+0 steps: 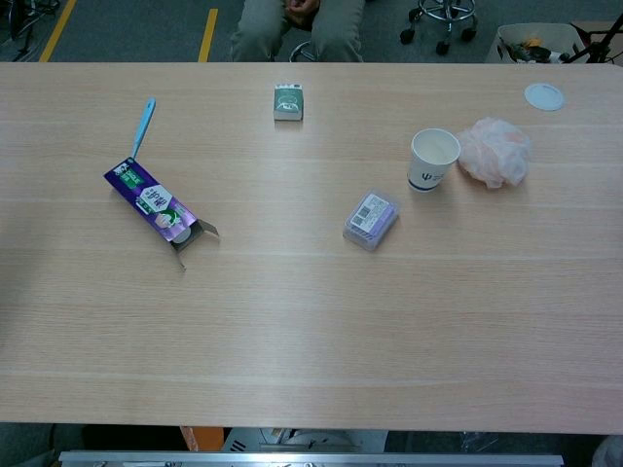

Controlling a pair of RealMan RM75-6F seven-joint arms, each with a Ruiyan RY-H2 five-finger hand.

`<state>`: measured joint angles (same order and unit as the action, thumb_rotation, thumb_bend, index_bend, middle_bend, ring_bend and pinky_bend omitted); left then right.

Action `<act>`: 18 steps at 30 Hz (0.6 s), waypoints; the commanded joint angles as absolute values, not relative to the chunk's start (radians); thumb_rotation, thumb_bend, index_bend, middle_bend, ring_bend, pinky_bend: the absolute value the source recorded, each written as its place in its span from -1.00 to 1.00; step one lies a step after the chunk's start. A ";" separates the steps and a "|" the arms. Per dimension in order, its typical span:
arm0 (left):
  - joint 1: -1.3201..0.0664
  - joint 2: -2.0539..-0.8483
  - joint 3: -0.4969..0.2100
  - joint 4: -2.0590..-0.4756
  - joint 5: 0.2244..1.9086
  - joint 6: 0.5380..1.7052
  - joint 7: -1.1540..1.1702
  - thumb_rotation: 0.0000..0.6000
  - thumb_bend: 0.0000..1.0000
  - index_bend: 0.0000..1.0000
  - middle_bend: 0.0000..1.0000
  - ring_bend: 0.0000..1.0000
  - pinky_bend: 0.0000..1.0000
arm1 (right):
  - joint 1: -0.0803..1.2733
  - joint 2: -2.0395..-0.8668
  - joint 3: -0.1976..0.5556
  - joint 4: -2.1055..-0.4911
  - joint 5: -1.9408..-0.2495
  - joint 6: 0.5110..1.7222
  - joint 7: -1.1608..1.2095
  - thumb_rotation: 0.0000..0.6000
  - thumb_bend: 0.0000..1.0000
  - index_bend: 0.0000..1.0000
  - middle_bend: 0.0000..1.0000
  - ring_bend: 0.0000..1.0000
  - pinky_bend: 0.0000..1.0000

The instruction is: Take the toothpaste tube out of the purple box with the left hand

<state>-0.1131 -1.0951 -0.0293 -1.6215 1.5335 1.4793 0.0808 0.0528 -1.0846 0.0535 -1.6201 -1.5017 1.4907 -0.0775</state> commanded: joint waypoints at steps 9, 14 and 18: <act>-0.123 -1.085 -0.030 -1.632 1.536 1.466 0.076 1.00 -0.40 -0.84 -0.75 -0.78 -0.73 | 0.058 -1.082 0.057 -1.618 -1.509 1.491 -0.061 1.00 -0.41 -0.38 -0.22 -0.44 -0.32; -0.141 -1.072 -0.027 -1.632 1.549 1.441 0.056 1.00 -0.40 -0.84 -0.75 -0.78 -0.73 | 0.077 -1.066 0.064 -1.642 -1.523 1.476 -0.051 1.00 -0.41 -0.38 -0.22 -0.44 -0.32; -0.174 -1.054 -0.022 -1.624 1.574 1.397 0.028 1.00 -0.40 -0.84 -0.75 -0.78 -0.73 | 0.101 -1.044 0.082 -1.676 -1.532 1.466 -0.036 1.00 -0.41 -0.38 -0.22 -0.44 -0.32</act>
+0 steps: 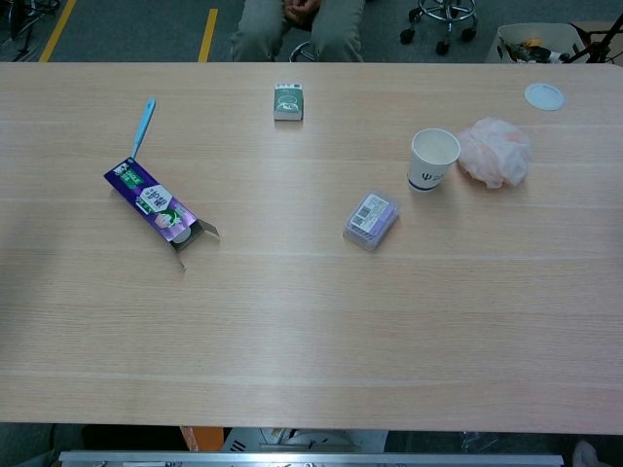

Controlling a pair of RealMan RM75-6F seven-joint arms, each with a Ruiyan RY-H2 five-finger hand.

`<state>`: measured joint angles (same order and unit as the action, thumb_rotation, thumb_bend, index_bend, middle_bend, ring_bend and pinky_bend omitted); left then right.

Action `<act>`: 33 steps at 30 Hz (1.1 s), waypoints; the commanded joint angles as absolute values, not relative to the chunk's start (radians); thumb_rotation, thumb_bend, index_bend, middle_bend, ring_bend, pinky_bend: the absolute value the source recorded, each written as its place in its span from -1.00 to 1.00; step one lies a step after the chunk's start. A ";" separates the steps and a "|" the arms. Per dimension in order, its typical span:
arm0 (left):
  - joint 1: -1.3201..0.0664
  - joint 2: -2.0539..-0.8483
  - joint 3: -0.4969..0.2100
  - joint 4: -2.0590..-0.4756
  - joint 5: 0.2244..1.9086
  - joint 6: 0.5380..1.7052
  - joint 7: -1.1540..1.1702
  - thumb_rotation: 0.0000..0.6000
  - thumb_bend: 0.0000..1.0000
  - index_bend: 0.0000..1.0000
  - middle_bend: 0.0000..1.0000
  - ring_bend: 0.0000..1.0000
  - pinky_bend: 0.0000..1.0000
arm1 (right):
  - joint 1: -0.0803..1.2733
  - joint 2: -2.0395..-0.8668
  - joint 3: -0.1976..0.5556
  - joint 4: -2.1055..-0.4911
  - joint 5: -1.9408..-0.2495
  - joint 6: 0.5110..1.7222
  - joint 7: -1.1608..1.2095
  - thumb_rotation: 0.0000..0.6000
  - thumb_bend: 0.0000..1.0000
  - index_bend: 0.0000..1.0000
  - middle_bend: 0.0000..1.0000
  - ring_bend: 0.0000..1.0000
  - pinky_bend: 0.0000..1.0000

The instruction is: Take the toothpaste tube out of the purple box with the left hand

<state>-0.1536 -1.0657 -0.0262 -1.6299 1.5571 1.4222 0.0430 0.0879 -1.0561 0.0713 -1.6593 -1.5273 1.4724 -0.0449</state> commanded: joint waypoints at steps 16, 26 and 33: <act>-0.480 -1.102 0.015 -1.368 1.767 1.079 -0.235 1.00 -0.40 -0.93 -0.81 -0.79 -0.73 | 0.183 -1.021 0.113 -1.748 -1.534 1.395 -0.078 1.00 -0.41 -0.38 -0.23 -0.44 -0.32; -0.637 -1.238 0.089 -1.152 1.901 0.997 -0.307 1.00 -0.41 -1.00 -0.99 -0.95 -0.72 | 0.167 -1.009 0.104 -1.776 -1.520 1.415 -0.107 1.00 -0.41 -0.38 -0.23 -0.44 -0.32; -0.712 -1.330 0.129 -1.032 1.948 0.977 -0.302 1.00 -0.42 -1.00 -1.00 -1.00 -0.73 | 0.163 -1.014 0.096 -1.780 -1.508 1.412 -0.118 1.00 -0.41 -0.38 -0.23 -0.44 -0.32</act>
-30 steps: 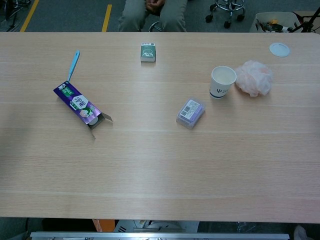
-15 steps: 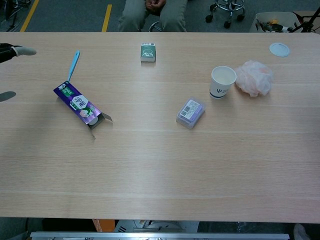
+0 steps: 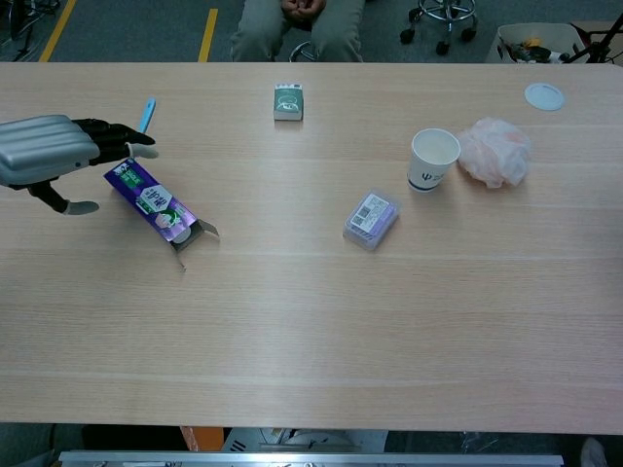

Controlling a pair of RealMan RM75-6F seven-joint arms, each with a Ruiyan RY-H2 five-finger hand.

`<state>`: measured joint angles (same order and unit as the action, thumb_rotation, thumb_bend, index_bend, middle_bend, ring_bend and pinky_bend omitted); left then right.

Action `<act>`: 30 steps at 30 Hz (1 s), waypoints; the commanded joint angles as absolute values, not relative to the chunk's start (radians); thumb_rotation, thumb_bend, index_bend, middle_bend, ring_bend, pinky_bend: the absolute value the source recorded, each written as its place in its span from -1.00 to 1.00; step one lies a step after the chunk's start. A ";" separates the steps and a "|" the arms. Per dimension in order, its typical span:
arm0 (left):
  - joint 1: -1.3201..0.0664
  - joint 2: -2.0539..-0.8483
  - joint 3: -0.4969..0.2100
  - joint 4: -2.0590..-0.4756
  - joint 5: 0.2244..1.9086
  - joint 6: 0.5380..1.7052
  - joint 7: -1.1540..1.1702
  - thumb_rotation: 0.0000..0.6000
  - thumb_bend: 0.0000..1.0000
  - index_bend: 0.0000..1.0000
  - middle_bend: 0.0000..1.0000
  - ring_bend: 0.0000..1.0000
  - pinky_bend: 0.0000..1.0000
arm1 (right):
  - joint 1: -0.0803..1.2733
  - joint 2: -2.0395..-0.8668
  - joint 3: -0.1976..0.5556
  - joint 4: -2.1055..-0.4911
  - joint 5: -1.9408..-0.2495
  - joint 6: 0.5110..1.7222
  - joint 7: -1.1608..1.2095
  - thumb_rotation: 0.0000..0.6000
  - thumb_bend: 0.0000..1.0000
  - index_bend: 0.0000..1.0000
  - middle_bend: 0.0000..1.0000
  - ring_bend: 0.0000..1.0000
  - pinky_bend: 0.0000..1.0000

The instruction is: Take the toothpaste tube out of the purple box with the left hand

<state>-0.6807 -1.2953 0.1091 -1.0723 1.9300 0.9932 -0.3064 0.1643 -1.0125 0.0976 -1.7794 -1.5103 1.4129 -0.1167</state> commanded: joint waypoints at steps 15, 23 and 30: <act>-0.789 -1.448 0.212 -0.832 1.943 0.913 -0.355 1.00 -0.42 -1.00 -1.00 -1.00 -0.73 | 0.150 -1.022 0.089 -1.764 -1.488 1.420 -0.108 1.00 -0.41 -0.38 -0.23 -0.44 -0.32; -0.801 -1.507 0.237 -0.731 1.906 0.874 -0.390 1.00 -0.42 -1.00 -1.00 -1.00 -0.73 | 0.147 -1.025 0.088 -1.747 -1.480 1.420 -0.094 1.00 -0.41 -0.38 -0.23 -0.44 -0.32; -0.805 -1.557 0.259 -0.671 1.894 0.874 -0.413 1.00 -0.42 -0.99 -0.98 -0.95 -0.72 | 0.142 -1.027 0.085 -1.736 -1.476 1.423 -0.082 1.00 -0.41 -0.38 -0.23 -0.44 -0.32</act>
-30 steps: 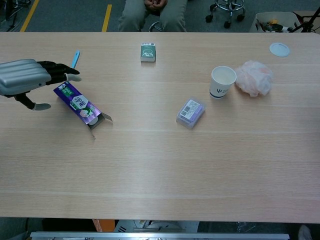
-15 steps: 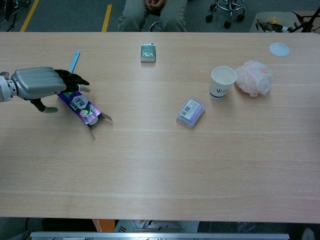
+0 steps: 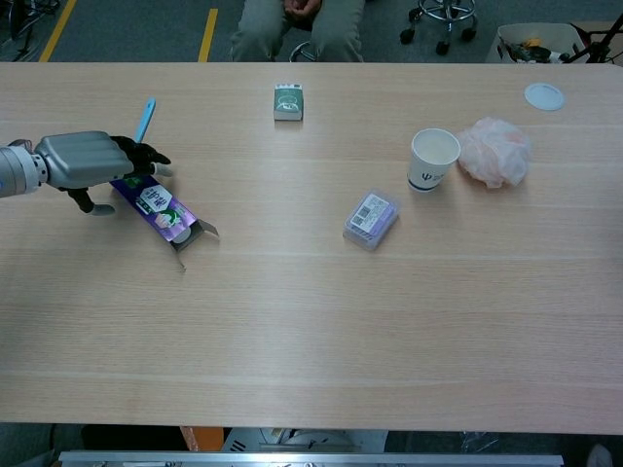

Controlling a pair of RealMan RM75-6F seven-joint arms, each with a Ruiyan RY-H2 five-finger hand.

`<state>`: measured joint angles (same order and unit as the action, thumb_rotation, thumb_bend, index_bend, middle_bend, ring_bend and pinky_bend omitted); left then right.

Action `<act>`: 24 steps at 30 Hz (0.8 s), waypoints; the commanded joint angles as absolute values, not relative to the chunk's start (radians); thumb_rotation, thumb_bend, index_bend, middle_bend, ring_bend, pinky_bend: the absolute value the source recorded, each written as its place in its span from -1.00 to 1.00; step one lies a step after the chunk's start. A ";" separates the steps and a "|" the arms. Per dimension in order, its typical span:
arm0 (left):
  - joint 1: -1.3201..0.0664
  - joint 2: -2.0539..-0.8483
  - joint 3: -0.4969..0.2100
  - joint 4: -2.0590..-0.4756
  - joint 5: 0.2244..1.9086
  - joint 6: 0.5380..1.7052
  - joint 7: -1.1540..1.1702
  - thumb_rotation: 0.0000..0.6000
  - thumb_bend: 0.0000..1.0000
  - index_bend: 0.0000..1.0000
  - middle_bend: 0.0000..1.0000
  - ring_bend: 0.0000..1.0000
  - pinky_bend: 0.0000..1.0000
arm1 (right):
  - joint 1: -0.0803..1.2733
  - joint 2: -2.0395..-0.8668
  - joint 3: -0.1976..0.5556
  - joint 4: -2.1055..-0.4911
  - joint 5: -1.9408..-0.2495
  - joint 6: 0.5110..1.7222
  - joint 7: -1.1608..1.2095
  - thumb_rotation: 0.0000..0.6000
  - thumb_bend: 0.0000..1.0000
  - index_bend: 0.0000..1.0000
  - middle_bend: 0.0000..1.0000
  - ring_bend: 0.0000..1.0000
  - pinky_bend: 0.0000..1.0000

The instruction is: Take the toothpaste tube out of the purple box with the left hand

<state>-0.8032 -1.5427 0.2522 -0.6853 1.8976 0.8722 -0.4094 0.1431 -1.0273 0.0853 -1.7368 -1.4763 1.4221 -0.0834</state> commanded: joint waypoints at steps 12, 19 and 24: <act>-0.788 -1.619 0.255 -0.607 1.858 0.915 -0.364 1.00 -0.41 -0.31 -0.25 -0.37 -0.14 | 0.133 -1.024 0.080 -1.724 -1.478 1.431 -0.057 1.00 -0.41 -0.38 -0.23 -0.44 -0.32; -0.786 -1.558 0.210 -0.712 1.819 0.978 -0.242 1.00 -0.41 -0.26 -0.11 -0.29 -0.05 | 0.131 -1.023 0.078 -1.716 -1.491 1.435 -0.038 1.00 -0.41 -0.38 -0.23 -0.44 -0.32; -0.784 -1.463 0.164 -0.889 1.779 1.010 -0.098 1.00 -0.41 -0.26 -0.11 -0.29 -0.05 | 0.130 -1.025 0.077 -1.708 -1.498 1.441 -0.022 1.00 -0.41 -0.38 -0.23 -0.44 -0.32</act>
